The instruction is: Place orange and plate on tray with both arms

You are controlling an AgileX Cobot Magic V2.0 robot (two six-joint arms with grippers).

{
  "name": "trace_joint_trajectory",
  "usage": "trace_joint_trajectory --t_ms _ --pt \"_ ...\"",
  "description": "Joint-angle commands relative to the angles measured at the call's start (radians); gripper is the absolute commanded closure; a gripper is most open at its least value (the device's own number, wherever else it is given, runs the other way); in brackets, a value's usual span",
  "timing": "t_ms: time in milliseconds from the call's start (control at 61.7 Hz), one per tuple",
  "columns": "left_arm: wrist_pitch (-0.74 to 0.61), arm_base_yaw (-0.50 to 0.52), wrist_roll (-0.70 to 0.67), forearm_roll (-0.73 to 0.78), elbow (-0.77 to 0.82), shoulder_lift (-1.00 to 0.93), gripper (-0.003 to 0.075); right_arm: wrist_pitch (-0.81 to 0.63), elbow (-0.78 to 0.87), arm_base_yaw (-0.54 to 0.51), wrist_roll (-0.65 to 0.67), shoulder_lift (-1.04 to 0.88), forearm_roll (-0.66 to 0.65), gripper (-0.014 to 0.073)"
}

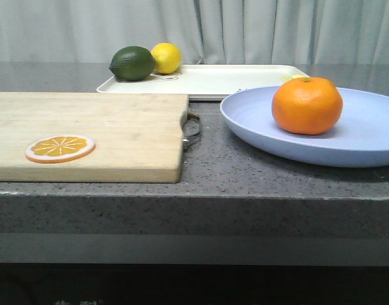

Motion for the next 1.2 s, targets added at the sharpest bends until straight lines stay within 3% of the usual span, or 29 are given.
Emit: trace_joint_trajectory --t_ms 0,275,567,680,810,988,1183 --pt "-0.139 0.003 -0.008 -0.011 0.006 -0.037 0.0738 -0.070 -0.039 -0.004 -0.005 0.006 0.002 -0.0009" --pt "-0.192 0.003 -0.008 -0.011 0.042 -0.063 0.0738 0.012 -0.064 -0.004 -0.003 0.082 0.002 -0.0009" --pt "-0.194 0.003 -0.008 -0.011 0.042 -0.063 0.0738 0.255 -0.317 -0.039 0.072 0.455 0.002 -0.0005" --pt "-0.194 0.003 -0.008 -0.011 0.042 -0.063 0.0738 0.343 -0.408 -0.099 0.073 0.611 0.003 0.0058" --pt "-0.194 0.003 -0.008 -0.011 0.042 -0.063 0.0738 0.418 -0.485 -0.126 0.005 0.751 0.029 0.0146" --pt "-0.194 0.003 -0.008 -0.011 0.042 -0.063 0.0738 0.499 -0.545 -0.126 -0.184 0.877 0.222 0.0148" --pt "-0.194 0.003 -0.008 -0.011 0.042 -0.063 0.0738 0.503 -0.552 -0.126 -0.232 0.937 0.266 0.0149"
